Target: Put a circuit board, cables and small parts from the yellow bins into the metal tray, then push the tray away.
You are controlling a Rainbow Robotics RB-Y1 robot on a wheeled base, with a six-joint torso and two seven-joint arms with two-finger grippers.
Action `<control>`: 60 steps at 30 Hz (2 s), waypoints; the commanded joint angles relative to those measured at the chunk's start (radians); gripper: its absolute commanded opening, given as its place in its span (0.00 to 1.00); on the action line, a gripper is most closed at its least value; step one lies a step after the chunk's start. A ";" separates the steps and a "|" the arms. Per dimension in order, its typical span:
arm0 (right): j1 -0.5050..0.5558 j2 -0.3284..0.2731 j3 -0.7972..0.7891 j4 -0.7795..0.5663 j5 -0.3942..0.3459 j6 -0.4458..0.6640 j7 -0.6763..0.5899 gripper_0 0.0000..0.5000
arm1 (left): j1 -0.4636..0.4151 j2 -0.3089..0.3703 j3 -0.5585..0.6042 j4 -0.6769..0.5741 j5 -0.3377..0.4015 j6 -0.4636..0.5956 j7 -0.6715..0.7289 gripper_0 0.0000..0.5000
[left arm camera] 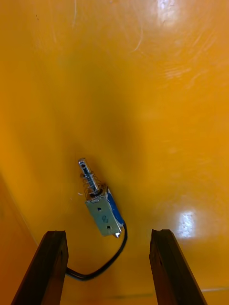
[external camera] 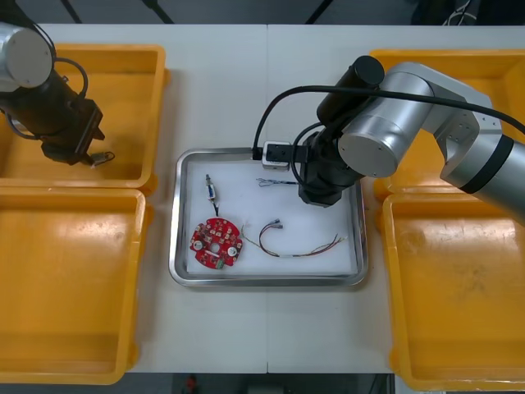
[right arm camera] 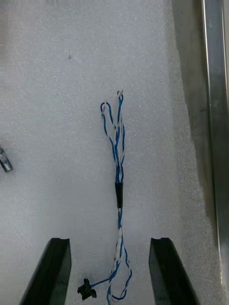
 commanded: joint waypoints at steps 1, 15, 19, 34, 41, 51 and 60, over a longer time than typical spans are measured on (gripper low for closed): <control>-0.014 0.008 -0.013 -0.004 -0.035 0.015 -0.012 1.00 | 0.020 -0.028 -0.007 0.001 -0.022 -0.022 0.023 1.00; -0.014 0.011 -0.283 -0.090 -0.087 0.320 -0.217 1.00 | 0.049 -0.051 -0.047 0.001 -0.064 -0.093 0.020 1.00; -0.014 0.011 -0.375 -0.120 -0.084 0.428 -0.297 1.00 | 0.049 -0.050 -0.066 0.001 -0.071 -0.104 0.018 1.00; -0.003 -0.006 -0.606 -0.169 -0.024 0.648 -0.566 1.00 | 0.049 -0.051 -0.067 -0.004 -0.113 -0.105 0.004 0.00; 0.066 -0.050 -0.667 -0.216 0.014 0.648 -0.701 1.00 | 0.035 -0.031 -0.067 -0.059 -0.189 -0.084 -0.012 0.00; 0.204 -0.122 -0.785 -0.293 0.039 0.648 -0.877 1.00 | -0.068 0.049 -0.064 -0.140 -0.134 0.085 -0.163 0.00; 0.317 -0.167 -0.883 -0.362 0.031 0.648 -0.986 1.00 | -0.092 0.062 0.042 -0.240 -0.101 0.215 -0.180 0.00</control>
